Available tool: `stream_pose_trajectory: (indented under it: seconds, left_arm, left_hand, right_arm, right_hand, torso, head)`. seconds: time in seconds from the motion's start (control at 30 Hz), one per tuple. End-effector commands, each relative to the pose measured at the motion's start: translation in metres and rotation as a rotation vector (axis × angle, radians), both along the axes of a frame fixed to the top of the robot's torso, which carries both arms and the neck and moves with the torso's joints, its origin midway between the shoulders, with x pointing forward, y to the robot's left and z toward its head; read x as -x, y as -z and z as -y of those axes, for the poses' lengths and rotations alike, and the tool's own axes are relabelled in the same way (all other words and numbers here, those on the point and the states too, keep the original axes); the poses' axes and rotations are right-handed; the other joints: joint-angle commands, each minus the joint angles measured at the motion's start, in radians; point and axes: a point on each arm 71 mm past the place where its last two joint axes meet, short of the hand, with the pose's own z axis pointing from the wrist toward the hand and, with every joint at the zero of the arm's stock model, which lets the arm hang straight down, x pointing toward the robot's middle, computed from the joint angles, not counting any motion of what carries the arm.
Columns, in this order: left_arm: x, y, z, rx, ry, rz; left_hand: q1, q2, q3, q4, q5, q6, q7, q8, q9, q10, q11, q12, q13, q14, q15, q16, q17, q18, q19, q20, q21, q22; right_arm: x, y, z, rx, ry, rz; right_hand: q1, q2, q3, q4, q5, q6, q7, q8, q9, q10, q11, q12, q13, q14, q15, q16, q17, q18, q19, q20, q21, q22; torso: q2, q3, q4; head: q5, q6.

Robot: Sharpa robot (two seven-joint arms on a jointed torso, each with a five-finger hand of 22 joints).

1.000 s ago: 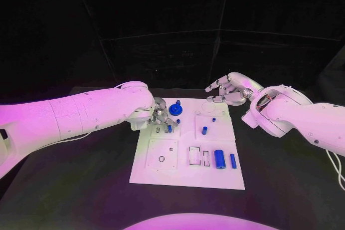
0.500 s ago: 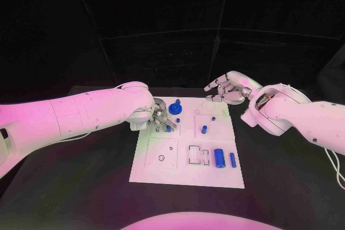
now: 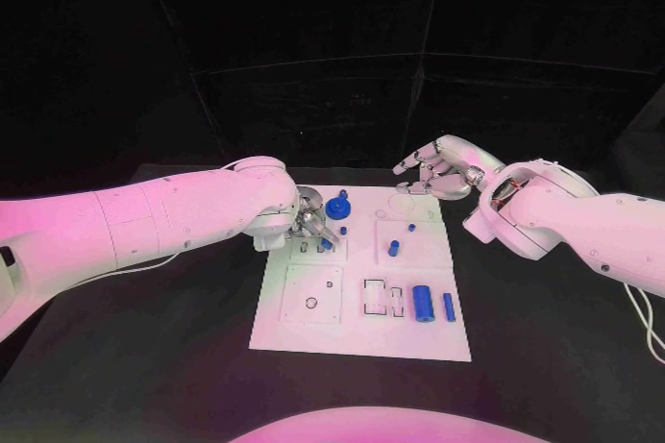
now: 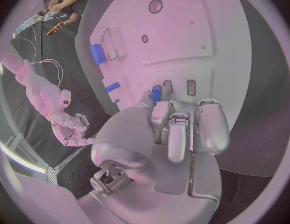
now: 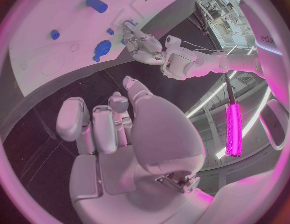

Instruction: Assemble the parts on the task board

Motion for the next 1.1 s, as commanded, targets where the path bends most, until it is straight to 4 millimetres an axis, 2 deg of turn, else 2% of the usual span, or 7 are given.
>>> stream_pose_trajectory:
  seconds: [0.03,0.07,0.1,0.13,0.17,0.37,1.1]
  left_arm:
    - [0.000,-0.003,0.001,0.073,-0.018,0.020]
    - [0.001,-0.003,0.001,0.078,-0.020,0.020]
    - [0.001,-0.003,0.000,0.082,-0.023,0.020]
    - [0.002,-0.004,-0.001,0.086,-0.025,0.021]
    - [0.002,-0.004,-0.002,0.088,-0.027,0.022]
    - [0.004,-0.005,-0.005,0.098,-0.046,0.033]
    - [0.007,0.005,-0.022,0.023,-0.057,0.057]
  left_hand:
    - [-0.049,-0.018,0.235,-0.135,0.005,0.003,0.004,0.009,0.010,-0.002,-0.006,-0.007,-0.002,0.106,0.000,0.003,0.263,-0.013,-0.001,0.000,0.002,0.000]
    - [-0.074,-0.033,0.276,-0.140,0.004,0.003,0.005,0.010,0.014,-0.001,-0.006,-0.007,-0.002,0.106,0.003,0.003,0.263,-0.012,-0.002,-0.001,0.001,0.000]
    - [-0.140,-0.077,0.389,-0.153,0.002,0.002,0.005,0.015,0.023,0.001,-0.006,-0.007,-0.002,0.106,0.010,0.003,0.263,-0.009,-0.002,-0.006,0.001,0.000]
    - [-0.140,-0.077,0.389,-0.153,0.002,0.002,0.005,0.015,0.023,0.001,-0.006,-0.007,-0.002,0.106,0.010,0.003,0.263,-0.009,-0.002,-0.006,0.001,0.000]
    - [-0.186,-0.109,0.470,-0.156,0.000,0.003,0.006,0.024,0.034,0.004,-0.004,-0.005,-0.002,0.106,-0.002,0.003,0.263,-0.014,-0.002,0.005,0.001,0.002]
    - [-0.243,-0.149,0.586,-0.155,0.000,0.001,0.001,0.043,0.055,0.006,0.000,-0.005,-0.003,0.106,0.002,0.003,0.263,-0.013,-0.002,0.001,0.001,0.005]
    - [-0.253,-0.164,0.612,-0.158,-0.001,-0.004,-0.001,0.050,0.063,0.006,0.000,-0.005,-0.005,0.106,0.001,0.003,0.263,-0.014,0.000,0.001,0.004,0.010]
  right_arm:
    - [0.000,-0.001,-0.001,0.007,-0.008,-0.004]
    - [-0.001,0.000,-0.001,0.007,-0.008,-0.005]
    - [-0.001,0.000,-0.001,0.008,-0.008,-0.006]
    - [-0.001,0.000,-0.001,0.009,-0.008,-0.007]
    - [-0.001,0.000,-0.001,0.009,-0.008,-0.008]
    - [-0.002,0.000,0.000,0.012,-0.007,-0.012]
    - [-0.002,0.000,0.001,0.009,-0.008,-0.004]
  right_hand:
    - [0.004,0.000,0.003,-0.003,0.002,0.010,0.000,0.007,-0.002,0.000,-0.009,-0.003,0.000,0.032,-0.005,-0.005,-0.001,0.011,-0.007,-0.002,-0.003,-0.001]
    - [0.004,0.000,0.003,-0.003,0.002,0.010,0.000,0.007,-0.002,0.000,-0.009,-0.003,0.000,0.032,-0.005,-0.005,-0.001,0.011,-0.007,-0.002,-0.003,-0.001]
    - [0.004,0.001,0.004,-0.003,0.004,0.010,0.000,0.007,-0.002,0.000,-0.009,-0.004,-0.001,0.032,-0.005,-0.006,-0.002,0.011,-0.008,-0.002,-0.004,-0.002]
    - [0.004,0.001,0.005,-0.003,0.006,0.011,0.000,0.007,-0.002,0.000,-0.009,-0.004,-0.001,0.031,-0.005,-0.007,-0.002,0.011,-0.008,-0.002,-0.004,-0.003]
    - [0.004,0.001,0.005,-0.003,0.006,0.011,0.000,0.007,-0.002,0.000,-0.009,-0.004,-0.001,0.031,-0.005,-0.007,-0.002,0.011,-0.008,-0.002,-0.004,-0.003]
    - [0.004,0.001,0.005,-0.003,0.006,0.011,0.000,0.007,-0.002,0.000,-0.009,-0.004,-0.002,0.031,-0.005,-0.007,-0.003,0.012,-0.008,-0.002,-0.005,-0.003]
    - [0.002,0.001,0.005,-0.002,0.006,0.011,0.000,0.008,-0.002,0.000,-0.009,-0.005,-0.002,0.031,-0.005,-0.007,-0.003,0.012,-0.009,-0.002,-0.005,-0.004]
  torso:
    - [0.000,-0.0001,0.0000]
    - [0.000,-0.0001,0.0000]
    - [0.000,-0.0001,0.0000]
    - [0.000,-0.0002,0.0003]
    - [0.000,-0.0002,0.0006]
    - [0.000,0.0013,0.0020]
    - [0.000,-0.0002,-0.0008]
  head:
    - [-0.001,-0.001]
    - [-0.001,-0.001]
    - [-0.001,-0.001]
    - [-0.002,-0.002]
    - [-0.003,-0.002]
    - [-0.001,-0.004]
    - [0.010,-0.007]
